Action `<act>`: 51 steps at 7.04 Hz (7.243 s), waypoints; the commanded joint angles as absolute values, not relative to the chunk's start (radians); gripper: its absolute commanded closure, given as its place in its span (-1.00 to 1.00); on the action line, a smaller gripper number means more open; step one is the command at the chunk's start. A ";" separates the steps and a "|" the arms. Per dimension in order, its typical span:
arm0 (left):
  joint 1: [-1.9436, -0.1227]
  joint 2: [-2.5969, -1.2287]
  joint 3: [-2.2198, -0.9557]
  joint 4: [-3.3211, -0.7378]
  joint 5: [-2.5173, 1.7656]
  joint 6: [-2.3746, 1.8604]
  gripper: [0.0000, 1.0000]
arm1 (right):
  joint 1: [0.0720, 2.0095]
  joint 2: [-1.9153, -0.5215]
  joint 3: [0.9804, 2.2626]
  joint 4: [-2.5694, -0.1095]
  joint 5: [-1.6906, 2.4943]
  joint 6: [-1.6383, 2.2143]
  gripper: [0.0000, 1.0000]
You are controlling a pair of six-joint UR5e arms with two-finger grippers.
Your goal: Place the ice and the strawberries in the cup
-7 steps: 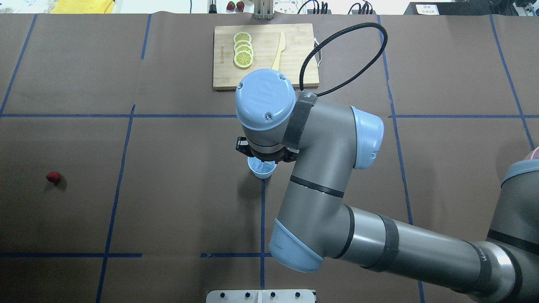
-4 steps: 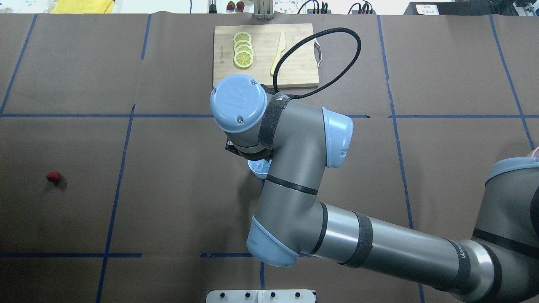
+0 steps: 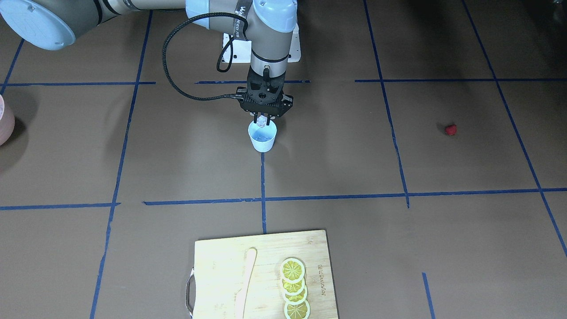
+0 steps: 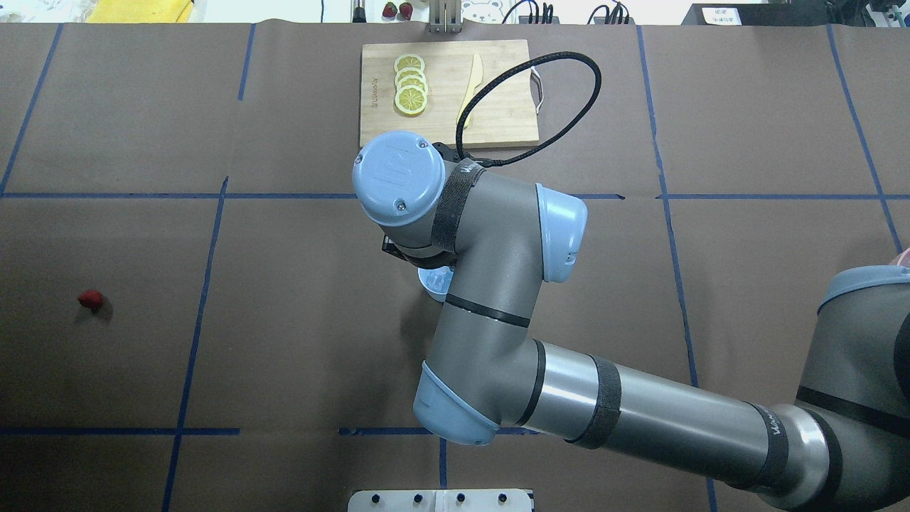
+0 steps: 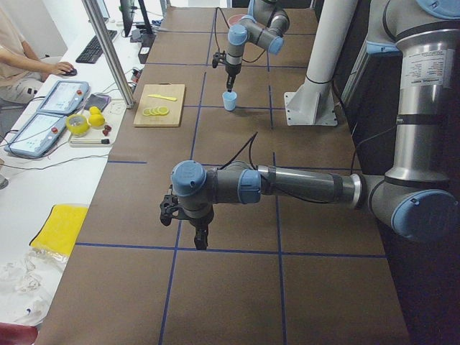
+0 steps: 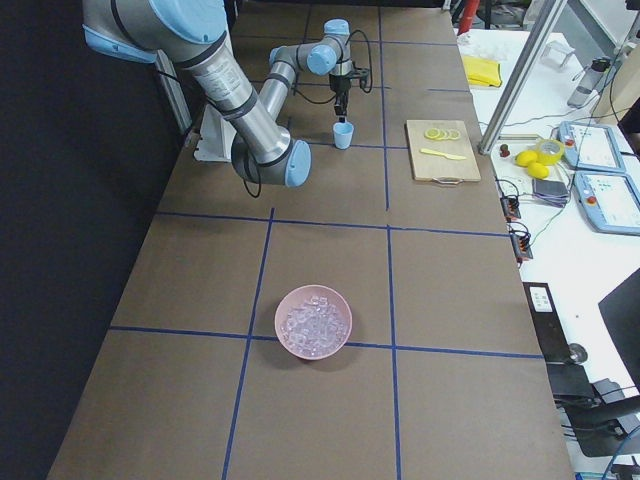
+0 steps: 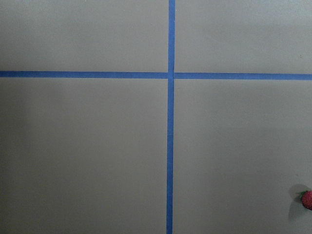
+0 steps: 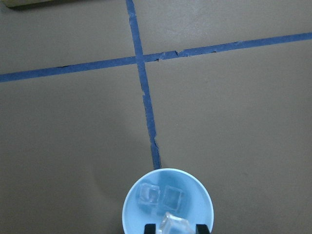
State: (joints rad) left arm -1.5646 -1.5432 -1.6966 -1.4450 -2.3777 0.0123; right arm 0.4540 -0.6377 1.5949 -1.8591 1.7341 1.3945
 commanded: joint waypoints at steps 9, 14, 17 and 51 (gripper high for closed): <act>-1.559 -1.568 -1.719 -1.491 -2.381 0.006 -1.00 | 1.007 -0.927 1.722 -1.844 2.167 0.687 -1.00; -1.559 -1.575 -1.724 -1.548 -2.381 0.008 -1.00 | 1.466 -1.366 1.730 -1.838 2.315 -0.245 -1.00; -1.557 -1.589 -1.706 -1.600 -2.390 0.008 -1.00 | 1.674 -1.592 1.724 -1.835 2.309 -0.485 -1.00; -0.850 -1.470 -1.794 -2.203 -2.092 -0.836 1.00 | 1.664 -1.687 1.755 -1.704 2.261 -0.215 -1.00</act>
